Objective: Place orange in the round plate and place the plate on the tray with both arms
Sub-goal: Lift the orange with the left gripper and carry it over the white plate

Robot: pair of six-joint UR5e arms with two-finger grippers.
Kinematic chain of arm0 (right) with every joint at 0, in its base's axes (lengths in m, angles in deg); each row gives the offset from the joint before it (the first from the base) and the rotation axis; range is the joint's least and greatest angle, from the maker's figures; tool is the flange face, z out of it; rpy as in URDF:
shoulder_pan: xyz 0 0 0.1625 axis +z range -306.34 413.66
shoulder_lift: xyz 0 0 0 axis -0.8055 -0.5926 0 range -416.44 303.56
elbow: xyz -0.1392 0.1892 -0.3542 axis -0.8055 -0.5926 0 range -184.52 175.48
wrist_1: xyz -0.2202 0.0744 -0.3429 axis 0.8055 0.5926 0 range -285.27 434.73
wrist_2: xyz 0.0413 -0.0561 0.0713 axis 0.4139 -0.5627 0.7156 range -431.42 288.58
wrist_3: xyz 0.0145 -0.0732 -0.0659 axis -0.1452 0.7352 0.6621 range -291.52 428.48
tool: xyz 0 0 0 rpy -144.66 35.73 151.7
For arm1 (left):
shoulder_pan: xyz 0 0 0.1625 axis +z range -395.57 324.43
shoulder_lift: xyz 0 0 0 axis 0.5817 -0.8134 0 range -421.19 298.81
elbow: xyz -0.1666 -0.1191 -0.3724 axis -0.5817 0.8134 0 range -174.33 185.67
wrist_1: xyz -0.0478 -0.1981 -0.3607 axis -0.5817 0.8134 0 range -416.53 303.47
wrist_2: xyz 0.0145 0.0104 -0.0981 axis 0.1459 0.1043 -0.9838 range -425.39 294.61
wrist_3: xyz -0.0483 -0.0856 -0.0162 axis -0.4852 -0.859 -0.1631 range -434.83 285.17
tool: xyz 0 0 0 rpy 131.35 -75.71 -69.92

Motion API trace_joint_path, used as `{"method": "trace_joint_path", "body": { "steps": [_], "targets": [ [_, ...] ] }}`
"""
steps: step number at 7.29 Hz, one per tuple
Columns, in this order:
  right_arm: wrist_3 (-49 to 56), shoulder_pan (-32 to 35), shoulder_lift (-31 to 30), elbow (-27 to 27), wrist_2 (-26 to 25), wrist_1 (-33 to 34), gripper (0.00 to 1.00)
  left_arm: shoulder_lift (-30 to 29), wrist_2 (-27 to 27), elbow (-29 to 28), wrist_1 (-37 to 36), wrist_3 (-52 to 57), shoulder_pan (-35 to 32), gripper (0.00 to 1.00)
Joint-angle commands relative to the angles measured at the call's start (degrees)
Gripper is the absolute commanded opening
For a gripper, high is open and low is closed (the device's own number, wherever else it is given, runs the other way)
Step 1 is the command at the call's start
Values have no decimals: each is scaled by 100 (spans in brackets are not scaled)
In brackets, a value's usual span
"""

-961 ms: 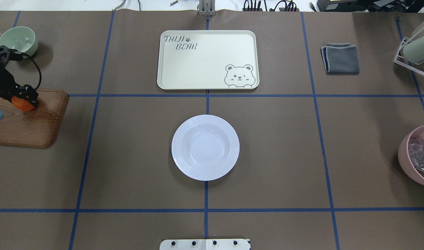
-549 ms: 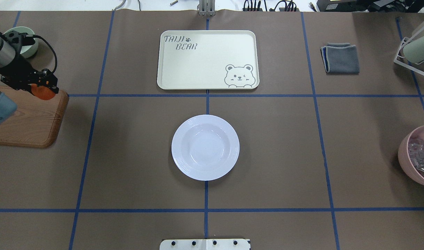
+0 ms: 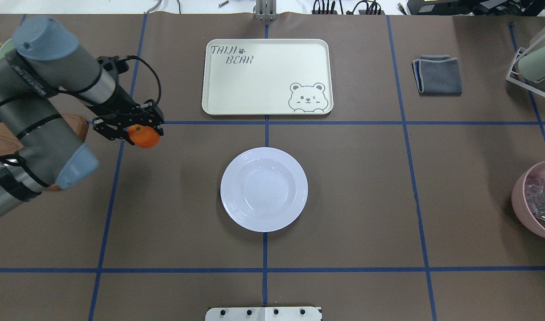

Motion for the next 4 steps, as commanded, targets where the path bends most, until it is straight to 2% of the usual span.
{"method": "trace_joint_path", "body": {
  "steps": [1,3,4],
  "targets": [
    [0,-20,12,1,56,0,100,-845,662,-67,-564,-769,783,0],
    [0,-20,12,2,161,-9,100,-1653,1198,-908,-566,-1174,1267,0],
    [0,-20,3,2,153,-9,100,-1796,1226,-973,-566,-1298,1313,0]
  ]
}}
